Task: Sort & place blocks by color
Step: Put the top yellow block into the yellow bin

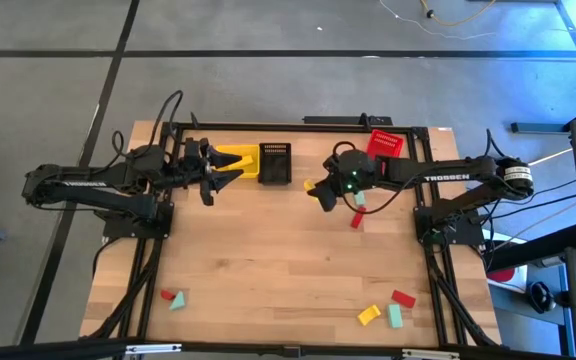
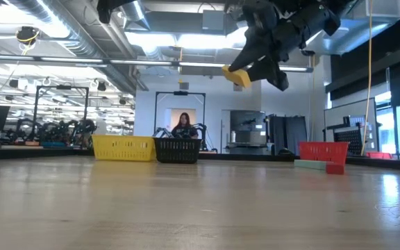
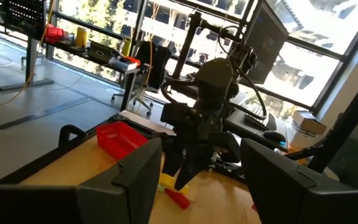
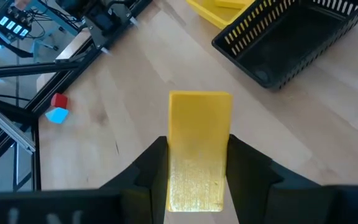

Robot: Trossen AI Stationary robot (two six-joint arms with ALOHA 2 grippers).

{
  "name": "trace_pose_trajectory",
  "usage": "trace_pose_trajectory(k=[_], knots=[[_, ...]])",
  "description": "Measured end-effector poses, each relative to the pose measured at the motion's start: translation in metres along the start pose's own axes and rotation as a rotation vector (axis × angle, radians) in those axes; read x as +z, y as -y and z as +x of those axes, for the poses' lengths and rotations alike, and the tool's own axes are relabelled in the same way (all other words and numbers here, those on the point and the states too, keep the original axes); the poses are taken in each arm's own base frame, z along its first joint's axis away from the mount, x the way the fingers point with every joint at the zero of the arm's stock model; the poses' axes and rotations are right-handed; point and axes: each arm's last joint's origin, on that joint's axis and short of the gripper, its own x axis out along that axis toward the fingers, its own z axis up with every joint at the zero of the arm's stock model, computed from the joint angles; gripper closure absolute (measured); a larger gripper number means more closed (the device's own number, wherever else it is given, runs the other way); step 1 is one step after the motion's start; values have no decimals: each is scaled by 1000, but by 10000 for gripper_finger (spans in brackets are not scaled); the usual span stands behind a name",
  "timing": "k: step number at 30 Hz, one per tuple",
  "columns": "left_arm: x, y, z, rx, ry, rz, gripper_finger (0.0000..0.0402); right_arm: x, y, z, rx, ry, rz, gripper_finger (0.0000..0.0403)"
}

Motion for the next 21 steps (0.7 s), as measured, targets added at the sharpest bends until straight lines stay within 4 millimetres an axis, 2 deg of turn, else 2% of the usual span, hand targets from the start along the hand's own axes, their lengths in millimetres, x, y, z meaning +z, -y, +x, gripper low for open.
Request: trace_pose_trajectory(k=[5, 14, 21], knots=[[0, 0, 0, -3, -1, -26, 191, 1, -1, 0, 9, 11, -1, 278], [-3, 0, 3, -6, -21, -103, 191, -1, -17, 0, 81, 56, -52, 278], [-14, -1, 18, -10, -77, -223, 191, -4, -26, 0, 116, 73, -79, 278]])
